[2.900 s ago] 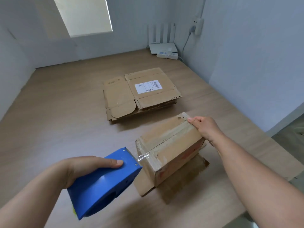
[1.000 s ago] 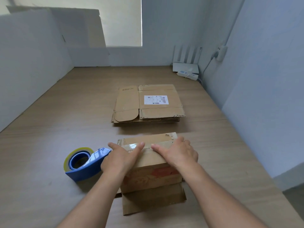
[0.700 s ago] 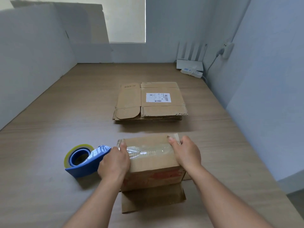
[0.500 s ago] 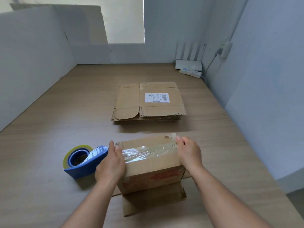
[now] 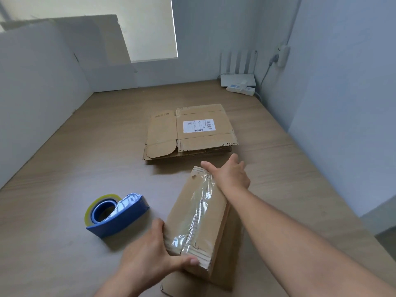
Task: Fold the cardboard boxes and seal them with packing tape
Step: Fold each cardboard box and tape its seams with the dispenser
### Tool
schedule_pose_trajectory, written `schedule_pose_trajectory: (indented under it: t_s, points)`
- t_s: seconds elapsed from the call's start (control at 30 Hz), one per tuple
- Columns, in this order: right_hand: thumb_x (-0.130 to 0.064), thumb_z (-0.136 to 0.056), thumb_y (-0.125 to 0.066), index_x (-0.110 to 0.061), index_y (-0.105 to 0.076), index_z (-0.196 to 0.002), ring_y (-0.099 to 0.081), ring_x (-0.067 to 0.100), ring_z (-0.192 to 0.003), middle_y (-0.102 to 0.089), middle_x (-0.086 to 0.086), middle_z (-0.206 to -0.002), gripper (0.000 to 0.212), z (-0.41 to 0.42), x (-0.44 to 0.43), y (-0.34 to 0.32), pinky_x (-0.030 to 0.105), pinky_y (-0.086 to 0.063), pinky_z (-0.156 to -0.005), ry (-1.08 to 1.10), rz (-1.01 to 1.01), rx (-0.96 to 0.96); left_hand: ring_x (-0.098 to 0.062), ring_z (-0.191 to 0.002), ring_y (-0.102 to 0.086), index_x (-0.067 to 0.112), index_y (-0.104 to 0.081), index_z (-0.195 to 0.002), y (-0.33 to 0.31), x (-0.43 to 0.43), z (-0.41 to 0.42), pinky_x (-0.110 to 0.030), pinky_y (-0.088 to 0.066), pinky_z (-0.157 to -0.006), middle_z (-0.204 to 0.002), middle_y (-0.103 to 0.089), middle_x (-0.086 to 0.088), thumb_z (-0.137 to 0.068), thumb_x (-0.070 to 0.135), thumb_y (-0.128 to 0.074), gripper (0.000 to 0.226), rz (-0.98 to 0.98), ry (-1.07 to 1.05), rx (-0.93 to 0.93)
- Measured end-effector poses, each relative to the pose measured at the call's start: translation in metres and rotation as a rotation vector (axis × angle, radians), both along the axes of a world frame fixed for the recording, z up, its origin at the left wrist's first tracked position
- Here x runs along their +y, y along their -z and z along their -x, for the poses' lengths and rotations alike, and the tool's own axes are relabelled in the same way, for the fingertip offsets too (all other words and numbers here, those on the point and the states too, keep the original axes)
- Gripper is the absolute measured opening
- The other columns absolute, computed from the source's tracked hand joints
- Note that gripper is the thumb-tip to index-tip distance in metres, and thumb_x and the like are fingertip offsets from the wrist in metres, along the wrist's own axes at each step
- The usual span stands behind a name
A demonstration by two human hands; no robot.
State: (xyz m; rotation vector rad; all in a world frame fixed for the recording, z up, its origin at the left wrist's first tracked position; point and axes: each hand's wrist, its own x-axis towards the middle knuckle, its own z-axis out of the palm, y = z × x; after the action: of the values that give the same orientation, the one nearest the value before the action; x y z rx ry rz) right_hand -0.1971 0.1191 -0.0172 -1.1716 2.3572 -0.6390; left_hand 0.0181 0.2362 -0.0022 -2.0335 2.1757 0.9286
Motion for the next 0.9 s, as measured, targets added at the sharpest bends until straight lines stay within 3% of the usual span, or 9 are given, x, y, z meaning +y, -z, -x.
schedule_pose_trajectory:
  t_s: [0.1, 0.23, 0.37, 0.5, 0.57, 0.6, 0.7, 0.8, 0.9]
  points:
    - [-0.079, -0.066, -0.059, -0.016, -0.011, -0.146, -0.052, 0.031, -0.115, -0.033, 0.013, -0.139, 0.113, -0.003, 0.013, 0.003, 0.037, -0.038, -0.075, -0.001, -0.058, -0.138, -0.008, -0.13, -0.044, 0.036, 0.003, -0.149, 0.007, 0.014, 0.011, -0.027, -0.041, -0.095, -0.148, -0.034, 0.017, -0.022, 0.103, -0.042, 0.15, 0.009, -0.024, 0.009]
    - [-0.07, -0.072, -0.063, -0.024, 0.01, -0.15, -0.04, 0.033, -0.13, -0.016, 0.014, -0.152, 0.116, -0.009, 0.044, 0.012, 0.044, -0.037, -0.097, -0.068, -0.032, -0.274, -0.01, -0.134, -0.04, 0.036, 0.009, -0.15, 0.009, 0.024, 0.018, -0.029, -0.04, -0.099, -0.151, -0.03, 0.014, -0.019, 0.103, -0.036, 0.154, 0.033, -0.098, 0.055]
    - [-0.068, -0.075, -0.06, -0.027, 0.017, -0.149, -0.029, 0.03, -0.135, -0.02, 0.014, -0.152, 0.115, -0.019, 0.082, 0.019, 0.041, -0.03, -0.103, -0.188, -0.018, -0.159, -0.011, -0.129, -0.045, 0.035, 0.009, -0.15, 0.011, 0.028, 0.031, -0.03, -0.043, -0.095, -0.148, -0.034, 0.012, -0.023, 0.102, -0.031, 0.149, 0.082, -0.122, 0.024]
    - [-0.055, -0.08, -0.064, -0.042, 0.004, -0.148, -0.037, 0.03, -0.13, -0.017, 0.008, -0.151, 0.098, -0.018, 0.109, 0.025, 0.025, -0.049, -0.087, -0.312, 0.013, -0.284, -0.019, -0.118, -0.055, 0.029, 0.003, -0.15, 0.014, 0.015, 0.049, -0.035, -0.048, -0.084, -0.137, -0.048, 0.005, -0.03, 0.101, -0.025, 0.143, 0.146, -0.104, -0.033]
    - [-0.043, -0.086, -0.065, -0.047, -0.015, -0.147, -0.04, 0.029, -0.129, -0.017, 0.009, -0.149, 0.079, -0.01, 0.108, 0.022, -0.002, -0.042, -0.065, -0.38, 0.024, -0.382, -0.021, -0.114, -0.057, 0.028, 0.001, -0.149, 0.014, 0.005, 0.057, -0.035, -0.048, -0.077, -0.132, -0.051, 0.003, -0.031, 0.1, -0.024, 0.141, 0.169, -0.099, -0.034]
    - [-0.037, -0.088, -0.064, -0.047, -0.025, -0.145, -0.038, 0.027, -0.13, -0.018, 0.01, -0.148, 0.07, -0.005, 0.105, 0.019, -0.007, -0.037, -0.065, -0.409, 0.036, -0.419, -0.021, -0.112, -0.058, 0.028, 0.002, -0.149, 0.014, 0.001, 0.06, -0.035, -0.047, -0.075, -0.13, -0.051, 0.002, -0.032, 0.1, -0.026, 0.14, 0.175, -0.086, -0.035]
    - [-0.034, -0.09, -0.063, -0.044, -0.039, -0.139, -0.038, 0.024, -0.132, -0.024, 0.009, -0.14, 0.056, 0.008, 0.1, 0.011, 0.011, -0.032, -0.101, -0.5, 0.038, -0.413, -0.022, -0.108, -0.057, 0.034, 0.014, -0.148, 0.017, -0.007, 0.057, -0.034, -0.047, -0.077, -0.123, -0.047, -0.001, -0.053, 0.093, -0.041, 0.125, 0.16, 0.047, -0.027]
    - [-0.038, -0.089, -0.063, -0.046, -0.04, -0.138, -0.039, 0.023, -0.131, -0.026, 0.005, -0.139, 0.055, 0.01, 0.094, 0.004, 0.023, -0.026, -0.111, -0.588, -0.013, -0.375, -0.016, -0.098, -0.056, 0.048, 0.018, -0.145, 0.023, -0.016, 0.041, -0.028, -0.049, -0.079, -0.119, -0.043, 0.002, -0.071, 0.076, -0.056, 0.108, 0.123, 0.174, 0.027]
    - [-0.044, -0.077, -0.074, -0.049, -0.04, -0.138, -0.036, 0.02, -0.132, -0.021, -0.003, -0.137, 0.07, 0.011, 0.089, 0.001, 0.029, -0.026, -0.115, -0.661, -0.026, -0.387, -0.013, -0.092, -0.052, 0.049, 0.009, -0.147, 0.028, -0.018, 0.034, -0.026, -0.047, -0.074, -0.112, -0.043, 0.005, -0.074, 0.069, -0.061, 0.103, 0.16, 0.131, 0.095]
